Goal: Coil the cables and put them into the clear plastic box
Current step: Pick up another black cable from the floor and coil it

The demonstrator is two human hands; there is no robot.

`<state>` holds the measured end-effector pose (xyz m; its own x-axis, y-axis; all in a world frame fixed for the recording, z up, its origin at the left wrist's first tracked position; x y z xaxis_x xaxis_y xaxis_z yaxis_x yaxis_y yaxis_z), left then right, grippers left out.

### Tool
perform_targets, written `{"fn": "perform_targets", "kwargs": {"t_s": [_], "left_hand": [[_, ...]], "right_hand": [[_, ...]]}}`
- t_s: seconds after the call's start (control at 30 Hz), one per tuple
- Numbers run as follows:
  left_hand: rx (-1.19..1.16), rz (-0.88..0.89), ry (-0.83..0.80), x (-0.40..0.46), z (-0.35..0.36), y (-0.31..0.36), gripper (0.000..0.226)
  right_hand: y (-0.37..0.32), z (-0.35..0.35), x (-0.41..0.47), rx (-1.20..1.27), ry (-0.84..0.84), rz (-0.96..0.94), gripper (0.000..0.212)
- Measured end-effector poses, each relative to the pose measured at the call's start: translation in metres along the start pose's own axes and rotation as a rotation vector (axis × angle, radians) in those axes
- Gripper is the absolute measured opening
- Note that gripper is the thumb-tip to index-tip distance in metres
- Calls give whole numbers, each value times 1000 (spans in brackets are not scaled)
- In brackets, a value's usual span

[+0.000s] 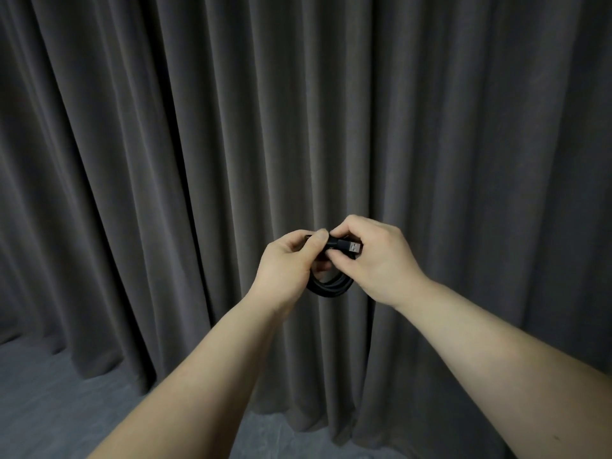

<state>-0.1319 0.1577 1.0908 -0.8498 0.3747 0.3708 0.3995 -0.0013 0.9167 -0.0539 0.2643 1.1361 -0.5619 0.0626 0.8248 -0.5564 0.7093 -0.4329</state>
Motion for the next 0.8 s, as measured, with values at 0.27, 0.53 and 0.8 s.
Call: {"fn": "perform_targets", "kwargs": {"t_s": [0.27, 0.53, 0.8], "left_hand": [[-169, -55, 71, -3, -4, -7, 12], [-222, -81, 13, -1, -1, -22, 12], [-94, 10, 192, 1, -22, -34, 8]], "right_hand": [[20, 13, -5, 211, -62, 183, 24], [37, 15, -11, 432, -28, 360, 27], [57, 48, -40, 871, -79, 699, 18]]}}
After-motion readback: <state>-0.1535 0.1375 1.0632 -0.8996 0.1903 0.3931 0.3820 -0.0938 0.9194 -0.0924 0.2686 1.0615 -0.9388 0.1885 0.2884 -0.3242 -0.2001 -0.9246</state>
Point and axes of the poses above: each hand's wrist, its own x-axis towards the middle knuckle, its own z-axis out of the palm, y = z × x, the point moved 9 cm from there along x, towards the middle knuckle, and after that the axes turned 13 degrees about x, right-handed, at the moved point
